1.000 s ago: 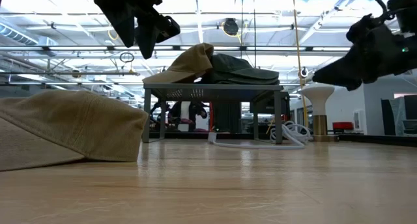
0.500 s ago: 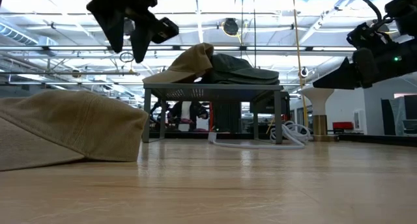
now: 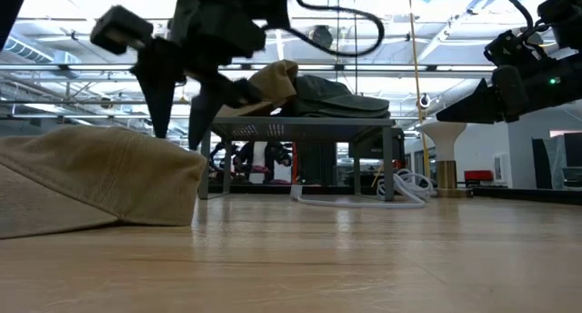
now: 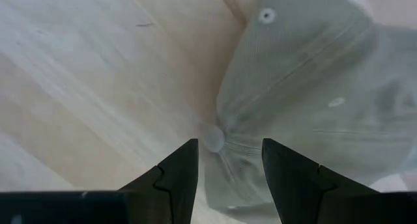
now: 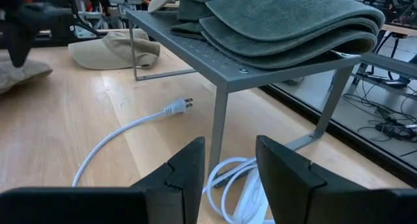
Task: Pick & Place hat
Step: Stack the bottom brown cap on top of the brown cap on the shelf
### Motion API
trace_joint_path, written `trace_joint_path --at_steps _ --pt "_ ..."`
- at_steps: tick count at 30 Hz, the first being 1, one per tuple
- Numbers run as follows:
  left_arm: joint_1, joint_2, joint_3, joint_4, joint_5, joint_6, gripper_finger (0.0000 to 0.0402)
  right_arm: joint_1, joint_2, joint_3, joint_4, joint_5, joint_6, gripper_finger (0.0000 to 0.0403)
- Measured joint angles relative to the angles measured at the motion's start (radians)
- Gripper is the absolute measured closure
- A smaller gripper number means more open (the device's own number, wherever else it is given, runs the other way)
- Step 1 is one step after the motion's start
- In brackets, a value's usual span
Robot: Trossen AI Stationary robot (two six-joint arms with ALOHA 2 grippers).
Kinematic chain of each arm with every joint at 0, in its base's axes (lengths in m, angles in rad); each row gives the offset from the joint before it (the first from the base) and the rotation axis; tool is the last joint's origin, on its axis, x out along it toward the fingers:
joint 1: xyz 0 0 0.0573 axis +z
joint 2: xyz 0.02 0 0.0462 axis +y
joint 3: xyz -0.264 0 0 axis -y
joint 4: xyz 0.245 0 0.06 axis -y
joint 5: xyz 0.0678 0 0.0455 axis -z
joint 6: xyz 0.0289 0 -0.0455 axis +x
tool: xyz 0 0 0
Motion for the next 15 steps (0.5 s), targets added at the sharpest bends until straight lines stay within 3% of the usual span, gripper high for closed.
trace_joint_path --at_steps 15 --pt "0.019 0.13 0.0 -0.08 0.062 0.141 0.0232 0.0 0.0 0.0 0.0 0.0 0.0 0.0273"
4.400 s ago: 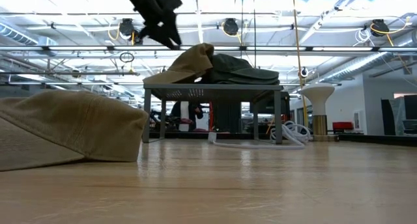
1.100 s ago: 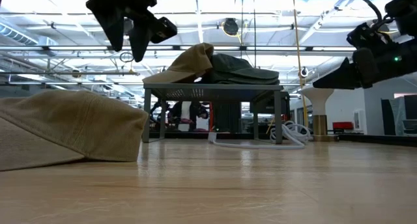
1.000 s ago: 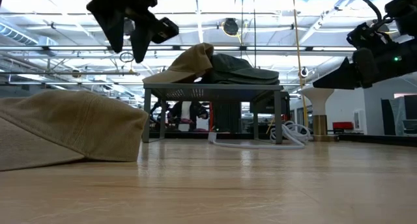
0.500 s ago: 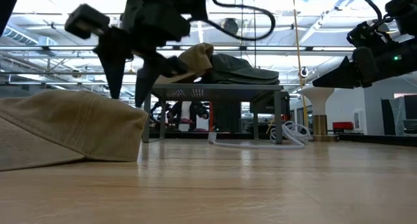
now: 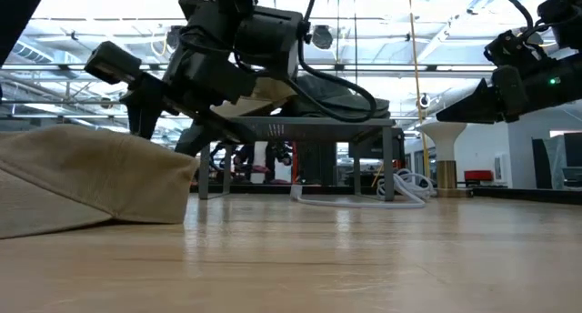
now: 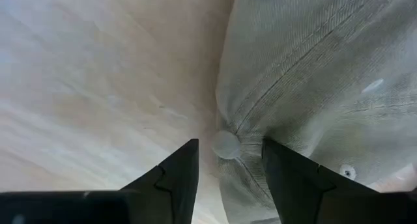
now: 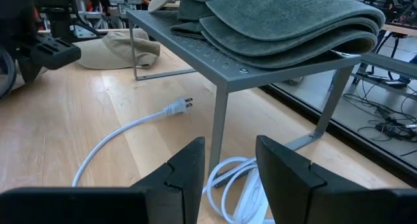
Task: Pick & Place hat
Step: Stack the bottom brown cap on top of the brown cap on the shelf
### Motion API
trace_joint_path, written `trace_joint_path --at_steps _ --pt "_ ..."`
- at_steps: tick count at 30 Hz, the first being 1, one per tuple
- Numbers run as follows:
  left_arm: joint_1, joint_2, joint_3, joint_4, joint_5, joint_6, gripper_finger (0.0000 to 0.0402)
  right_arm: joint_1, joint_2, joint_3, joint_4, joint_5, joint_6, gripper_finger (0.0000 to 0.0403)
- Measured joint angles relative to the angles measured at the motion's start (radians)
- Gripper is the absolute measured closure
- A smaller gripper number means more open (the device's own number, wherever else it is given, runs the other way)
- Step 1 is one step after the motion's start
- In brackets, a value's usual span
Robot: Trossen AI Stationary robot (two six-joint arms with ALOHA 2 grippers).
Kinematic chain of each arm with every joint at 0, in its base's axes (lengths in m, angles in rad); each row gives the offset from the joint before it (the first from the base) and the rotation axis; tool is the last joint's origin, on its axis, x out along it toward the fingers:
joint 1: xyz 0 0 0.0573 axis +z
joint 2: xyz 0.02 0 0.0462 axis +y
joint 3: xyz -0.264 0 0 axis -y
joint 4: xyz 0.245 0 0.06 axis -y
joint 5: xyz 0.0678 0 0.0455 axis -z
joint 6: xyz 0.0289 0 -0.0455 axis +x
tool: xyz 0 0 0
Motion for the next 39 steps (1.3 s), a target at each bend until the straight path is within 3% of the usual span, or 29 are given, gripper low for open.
trace_joint_path --at_steps 12,30,36,39 --pt "-0.017 0.022 0.0 0.033 0.006 -0.008 0.03 0.0 0.0 0.0 0.0 0.0 0.0 0.0273" --pt "-0.065 0.094 0.002 0.111 -0.056 -0.028 0.031 0.0 0.0 0.0 0.0 0.0 0.0 0.0273" --pt "-0.062 0.081 0.001 0.085 -0.078 0.002 0.0385 0.0 0.0 0.0 0.0 0.0 0.0 0.0273" --pt "-0.057 0.061 -0.001 0.06 -0.09 0.024 0.0394 0.0 0.0 0.0 0.0 0.0 0.0 0.0273"
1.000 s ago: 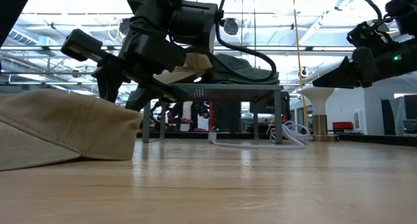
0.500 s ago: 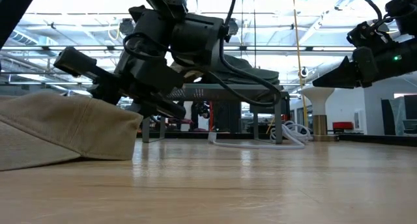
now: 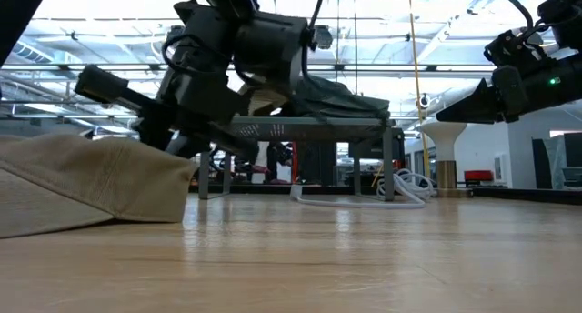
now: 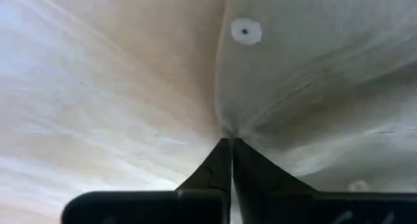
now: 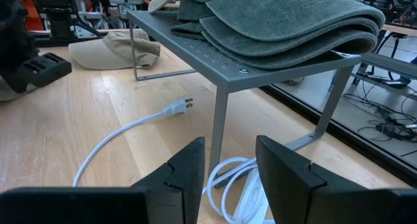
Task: Pick & Place hat
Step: Stack the bottom brown cap on top of the brown cap on the shelf
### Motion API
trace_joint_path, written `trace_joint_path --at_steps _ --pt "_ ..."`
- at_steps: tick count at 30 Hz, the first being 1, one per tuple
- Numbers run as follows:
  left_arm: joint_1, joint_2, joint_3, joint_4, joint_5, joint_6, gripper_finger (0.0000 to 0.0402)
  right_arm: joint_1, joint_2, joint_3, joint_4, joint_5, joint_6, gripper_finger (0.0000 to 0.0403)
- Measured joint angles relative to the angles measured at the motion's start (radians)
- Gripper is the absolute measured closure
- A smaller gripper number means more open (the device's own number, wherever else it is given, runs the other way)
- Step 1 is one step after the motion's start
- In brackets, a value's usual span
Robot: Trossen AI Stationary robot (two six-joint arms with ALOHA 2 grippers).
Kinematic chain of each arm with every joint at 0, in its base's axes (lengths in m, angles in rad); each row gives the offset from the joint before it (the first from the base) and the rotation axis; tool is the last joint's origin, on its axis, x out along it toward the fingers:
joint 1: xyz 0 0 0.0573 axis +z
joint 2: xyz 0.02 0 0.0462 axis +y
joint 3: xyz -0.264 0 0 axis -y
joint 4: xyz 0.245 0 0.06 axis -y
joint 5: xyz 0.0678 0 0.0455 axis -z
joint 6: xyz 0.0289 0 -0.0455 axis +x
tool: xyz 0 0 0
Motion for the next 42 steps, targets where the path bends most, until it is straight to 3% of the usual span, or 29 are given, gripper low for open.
trace_joint_path --at_steps 10,19,25,33,42 --pt "0.011 -0.2 0.0 -0.098 -0.08 0.11 0.0401 0.0 0.0 0.0 0.0 0.0 0.0 0.0273" --pt "0.018 -0.3 0.001 -0.131 -0.082 -0.019 0.0386 0.0 0.0 0.0 0.0 0.0 0.0 0.0273" --pt "0.01 -0.3 0.001 -0.099 0.022 -0.007 0.0325 0.0 0.0 0.0 0.0 0.0 0.0 0.0273" --pt "-0.002 -0.225 0.001 -0.067 0.023 -0.06 0.0223 0.0 0.0 0.0 0.0 0.0 0.0 0.0273" --pt "0.002 -0.099 -0.003 -0.057 0.027 -0.174 0.0201 0.0 0.0 0.0 0.0 0.0 0.0 0.0273"
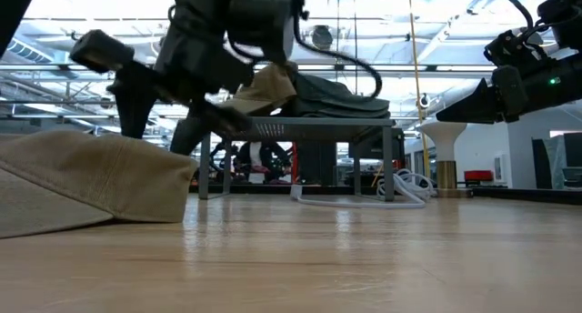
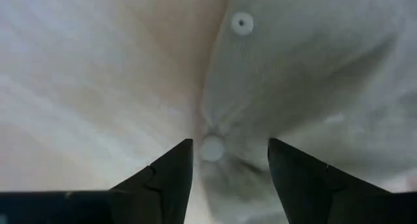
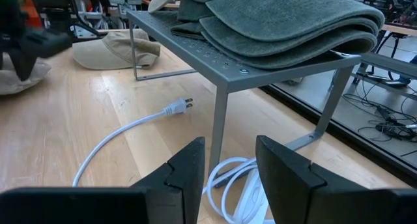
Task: Pick & Place hat
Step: Stack the bottom brown cap on top of the brown cap on the shelf
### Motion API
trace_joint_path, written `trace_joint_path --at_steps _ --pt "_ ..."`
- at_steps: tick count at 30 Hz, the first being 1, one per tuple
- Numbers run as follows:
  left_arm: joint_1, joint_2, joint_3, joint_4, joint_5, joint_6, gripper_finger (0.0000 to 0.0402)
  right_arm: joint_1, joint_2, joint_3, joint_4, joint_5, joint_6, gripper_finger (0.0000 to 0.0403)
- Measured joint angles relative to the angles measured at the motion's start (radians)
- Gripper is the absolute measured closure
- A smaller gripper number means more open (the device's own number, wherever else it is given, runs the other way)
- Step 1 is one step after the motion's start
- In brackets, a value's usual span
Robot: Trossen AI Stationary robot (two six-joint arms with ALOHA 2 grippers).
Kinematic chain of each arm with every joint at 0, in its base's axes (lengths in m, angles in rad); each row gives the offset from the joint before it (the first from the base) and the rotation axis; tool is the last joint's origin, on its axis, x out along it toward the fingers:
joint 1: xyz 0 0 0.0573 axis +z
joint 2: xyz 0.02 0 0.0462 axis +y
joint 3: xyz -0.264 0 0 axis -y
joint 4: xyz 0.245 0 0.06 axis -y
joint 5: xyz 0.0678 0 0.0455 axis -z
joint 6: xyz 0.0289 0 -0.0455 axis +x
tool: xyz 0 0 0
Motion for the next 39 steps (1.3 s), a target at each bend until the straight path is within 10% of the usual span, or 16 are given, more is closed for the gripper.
trace_joint_path --at_steps 15,26,39 --pt "-0.051 0.012 -0.214 0.216 -0.049 -0.053 0.0258 0.0 0.0 0.0 0.0 0.0 0.0 0.0273" --pt "-0.052 0.014 -0.213 0.248 -0.069 -0.019 0.039 0.0 0.001 0.0 0.007 0.0 0.0 0.0273" --pt "-0.022 -0.173 -0.172 0.15 -0.094 0.117 0.0399 0.0 0.001 0.0 0.007 0.0 0.0 0.0273"
